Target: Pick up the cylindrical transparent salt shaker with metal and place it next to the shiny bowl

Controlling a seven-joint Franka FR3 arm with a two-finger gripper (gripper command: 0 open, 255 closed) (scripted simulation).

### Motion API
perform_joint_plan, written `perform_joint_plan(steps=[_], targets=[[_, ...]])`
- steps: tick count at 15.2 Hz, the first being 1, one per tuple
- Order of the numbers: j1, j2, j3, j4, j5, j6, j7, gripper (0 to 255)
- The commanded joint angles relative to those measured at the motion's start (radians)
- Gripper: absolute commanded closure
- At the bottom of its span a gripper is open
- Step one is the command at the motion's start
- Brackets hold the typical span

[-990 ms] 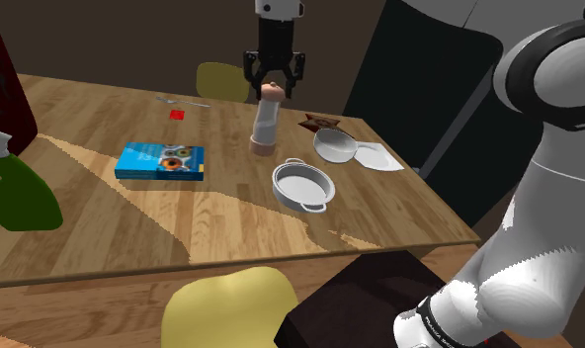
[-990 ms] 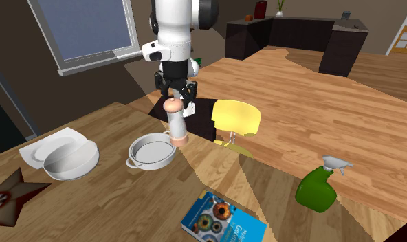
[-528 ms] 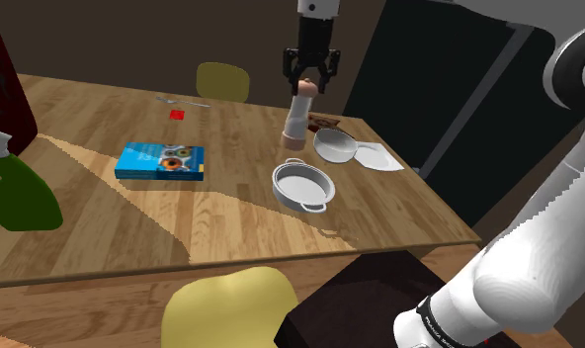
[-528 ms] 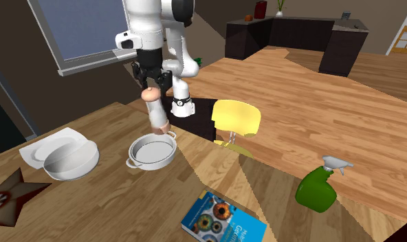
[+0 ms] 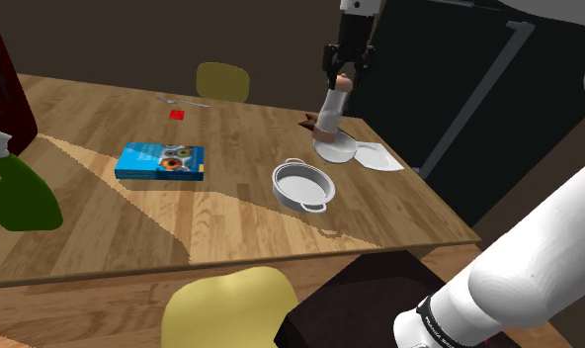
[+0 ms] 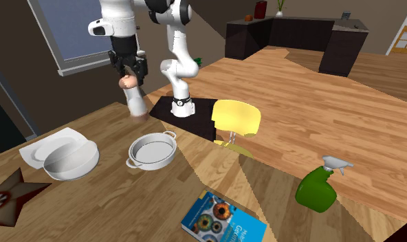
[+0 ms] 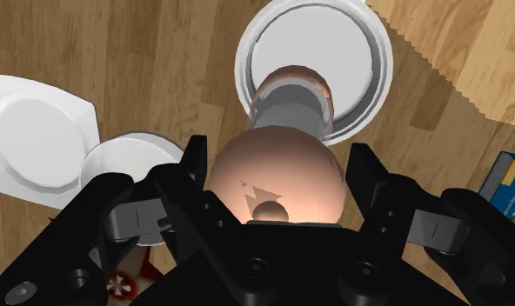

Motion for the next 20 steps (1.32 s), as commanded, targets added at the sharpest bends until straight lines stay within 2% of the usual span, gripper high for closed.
perform_joint_plan(steps=[1,7,13,20], targets=[[-0.024,-0.018,-0.024,-0.001,-0.005,-0.011,-0.052,255],[-0.090,-0.051,-0.096,0.006,-0.021,-0.035,-0.194,255],[-0.162,-0.044,-0.175,0.066,-0.039,-0.066,-0.353,255],[-0.162,-0.076,-0.176,-0.068,-0.039,0.035,-0.339,255]])
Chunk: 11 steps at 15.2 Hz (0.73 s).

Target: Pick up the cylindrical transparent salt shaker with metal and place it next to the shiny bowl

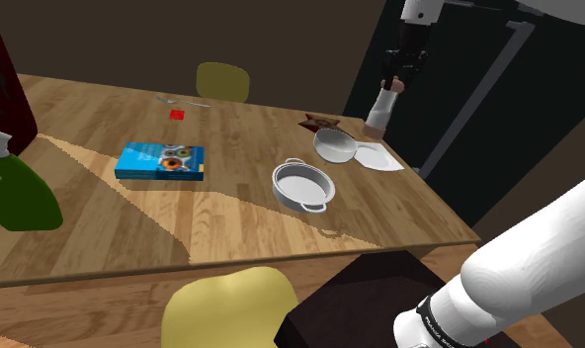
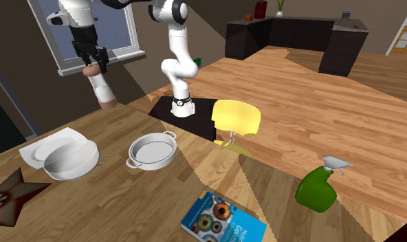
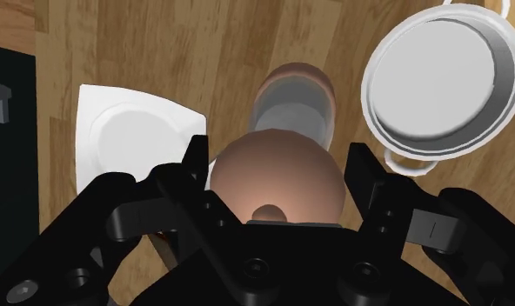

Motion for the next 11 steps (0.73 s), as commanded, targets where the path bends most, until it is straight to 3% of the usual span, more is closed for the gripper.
perform_joint_plan(steps=[1,11], targets=[[0.000,-0.009,0.000,-0.038,0.000,0.030,0.004,255],[-0.001,-0.029,-0.002,-0.196,-0.003,0.166,0.021,255]])
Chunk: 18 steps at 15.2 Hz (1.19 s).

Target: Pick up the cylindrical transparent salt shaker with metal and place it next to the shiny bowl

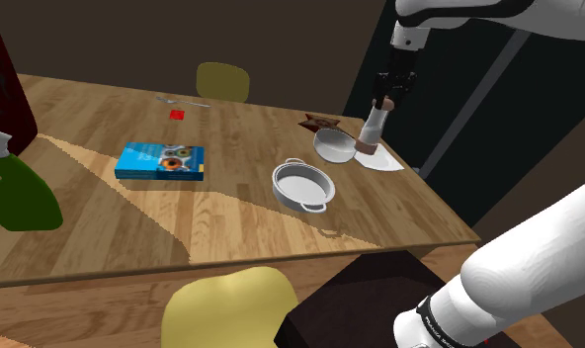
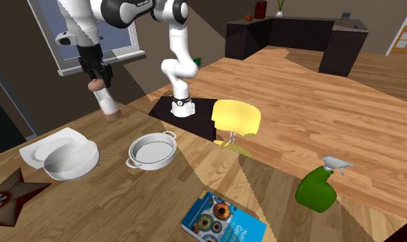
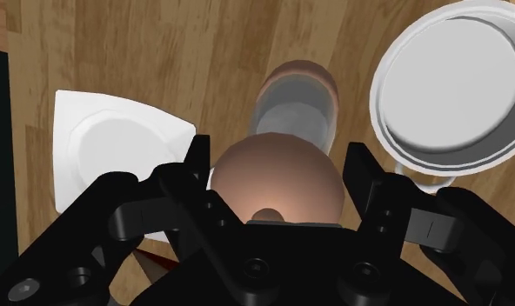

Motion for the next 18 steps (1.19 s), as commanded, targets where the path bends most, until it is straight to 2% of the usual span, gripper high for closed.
perform_joint_plan(steps=[1,18], targets=[[0.000,-0.004,0.000,-0.028,-0.001,0.025,0.004,255],[-0.003,0.017,-0.004,-0.233,-0.007,0.249,0.031,255]])
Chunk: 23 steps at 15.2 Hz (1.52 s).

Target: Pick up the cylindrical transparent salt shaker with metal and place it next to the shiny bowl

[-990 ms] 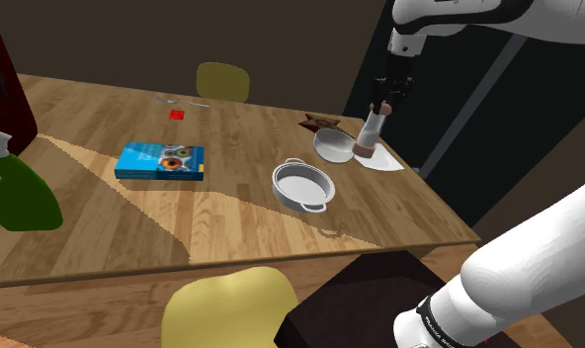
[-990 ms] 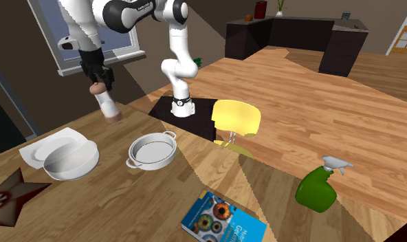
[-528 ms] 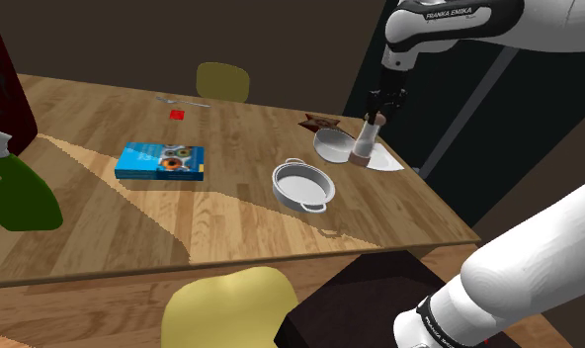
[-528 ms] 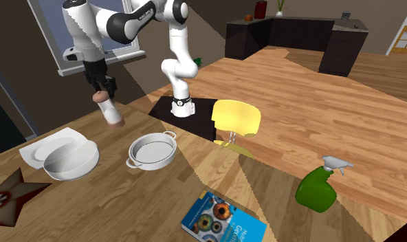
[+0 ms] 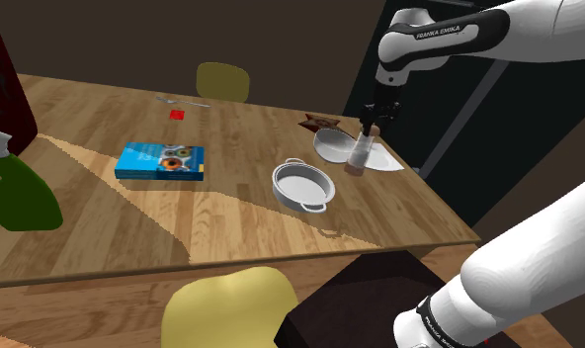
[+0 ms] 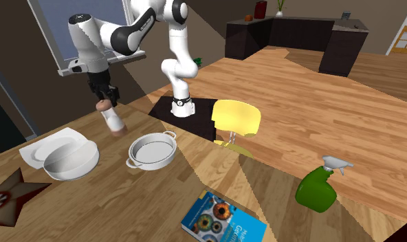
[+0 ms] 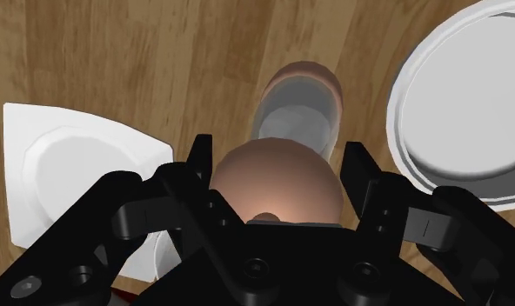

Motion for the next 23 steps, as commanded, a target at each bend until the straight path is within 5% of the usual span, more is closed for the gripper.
perform_joint_plan(steps=[1,12,20,21,23], targets=[[-0.001,0.007,-0.001,-0.019,-0.001,0.027,0.002,255],[-0.003,0.054,-0.004,-0.112,-0.007,0.166,0.020,255],[-0.003,0.054,-0.004,-0.112,-0.007,0.166,0.020,255],[-0.003,0.054,-0.004,-0.112,-0.007,0.166,0.020,0],[-0.003,0.054,-0.004,-0.112,-0.007,0.166,0.020,0]])
